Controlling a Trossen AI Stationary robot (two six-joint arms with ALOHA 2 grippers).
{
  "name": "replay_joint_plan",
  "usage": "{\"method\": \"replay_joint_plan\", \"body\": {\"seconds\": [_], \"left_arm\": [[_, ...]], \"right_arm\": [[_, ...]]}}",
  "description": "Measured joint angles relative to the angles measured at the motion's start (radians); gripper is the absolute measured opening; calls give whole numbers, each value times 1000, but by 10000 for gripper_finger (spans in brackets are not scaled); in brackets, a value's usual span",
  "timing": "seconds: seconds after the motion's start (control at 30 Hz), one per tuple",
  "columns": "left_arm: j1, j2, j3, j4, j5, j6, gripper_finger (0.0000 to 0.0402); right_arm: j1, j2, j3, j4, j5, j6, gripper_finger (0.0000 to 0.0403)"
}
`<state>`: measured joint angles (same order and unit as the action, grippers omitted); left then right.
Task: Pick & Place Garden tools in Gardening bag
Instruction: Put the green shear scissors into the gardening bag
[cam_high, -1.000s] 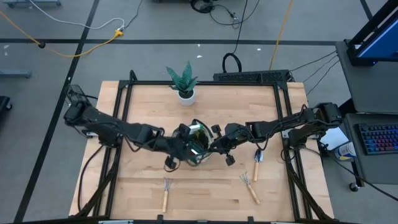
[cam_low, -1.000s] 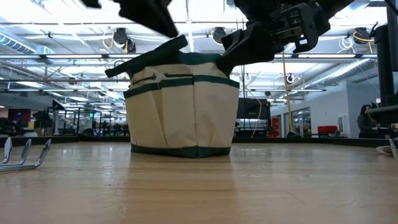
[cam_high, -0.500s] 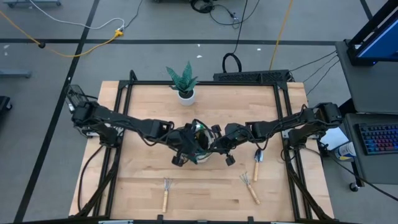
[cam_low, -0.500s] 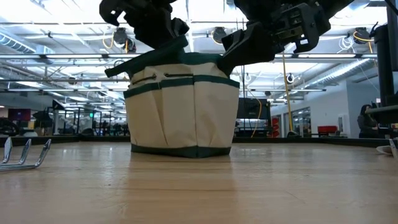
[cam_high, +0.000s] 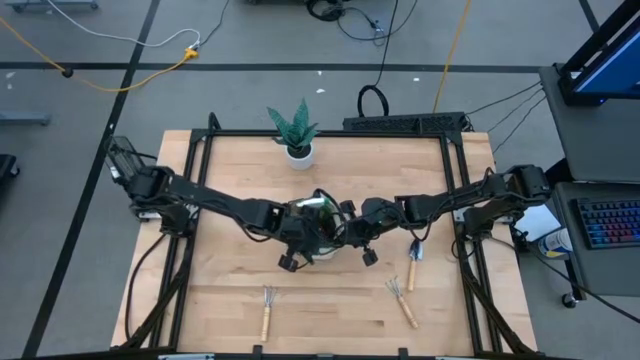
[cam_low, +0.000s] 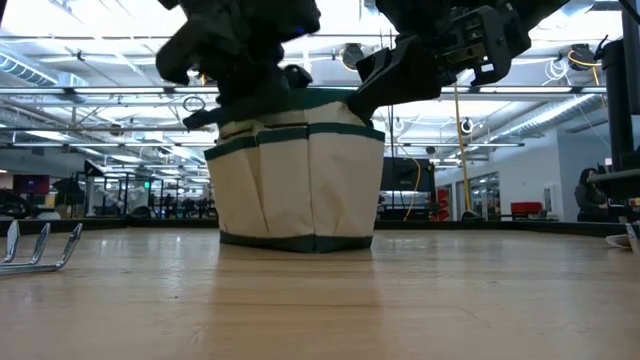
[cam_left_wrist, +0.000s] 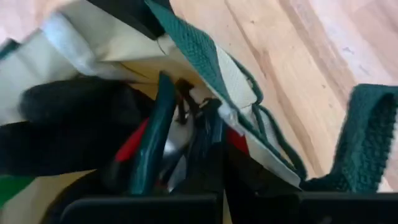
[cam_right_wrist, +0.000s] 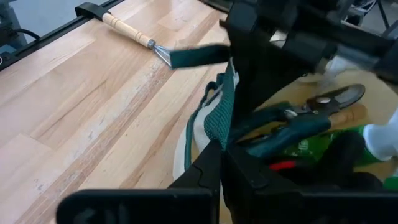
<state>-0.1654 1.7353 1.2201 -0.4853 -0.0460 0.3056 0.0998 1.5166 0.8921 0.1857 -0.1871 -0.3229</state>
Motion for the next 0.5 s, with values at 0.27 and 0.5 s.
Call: {"method": "replay_joint_plan", "body": {"seconds": [0.27,0.5], "left_arm": [[4,11,-1,-19,2,15,3],[4,-112,-2,-33,-31,6,3]], "right_arm": [[0,0,0,7,-1,0,2],[0,0,0,6,-1,4,2]]}}
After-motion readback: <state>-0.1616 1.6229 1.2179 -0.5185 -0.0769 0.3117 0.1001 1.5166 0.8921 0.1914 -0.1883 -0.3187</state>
